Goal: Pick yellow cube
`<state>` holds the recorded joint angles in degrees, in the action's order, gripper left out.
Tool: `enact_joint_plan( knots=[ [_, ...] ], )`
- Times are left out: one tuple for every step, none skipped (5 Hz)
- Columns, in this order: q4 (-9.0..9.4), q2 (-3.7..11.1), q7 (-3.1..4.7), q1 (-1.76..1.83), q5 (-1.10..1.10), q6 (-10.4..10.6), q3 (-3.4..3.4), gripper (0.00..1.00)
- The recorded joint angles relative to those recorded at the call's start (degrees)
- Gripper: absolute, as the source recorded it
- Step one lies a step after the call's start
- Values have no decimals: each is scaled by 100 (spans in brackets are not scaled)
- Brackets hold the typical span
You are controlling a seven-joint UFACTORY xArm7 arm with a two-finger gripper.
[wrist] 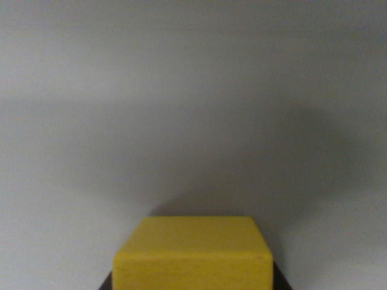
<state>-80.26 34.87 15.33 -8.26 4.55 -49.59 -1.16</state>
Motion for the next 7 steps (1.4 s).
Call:
enact_joint_plan(
  knots=[
    [-65, -19, -5, -1, -2, -84, -1, 100],
    [-65, -19, -5, -1, -2, -84, -1, 100],
    [-155, -45, -11, -1, -5, -200, -2, 100],
    [-155, -45, -11, -1, -5, -200, -2, 100],
    [-269, -78, -19, -2, -9, -346, -3, 100],
    [-269, -78, -19, -2, -9, -346, -3, 100],
    [-396, -114, -28, -3, -13, -510, -4, 100]
  ],
)
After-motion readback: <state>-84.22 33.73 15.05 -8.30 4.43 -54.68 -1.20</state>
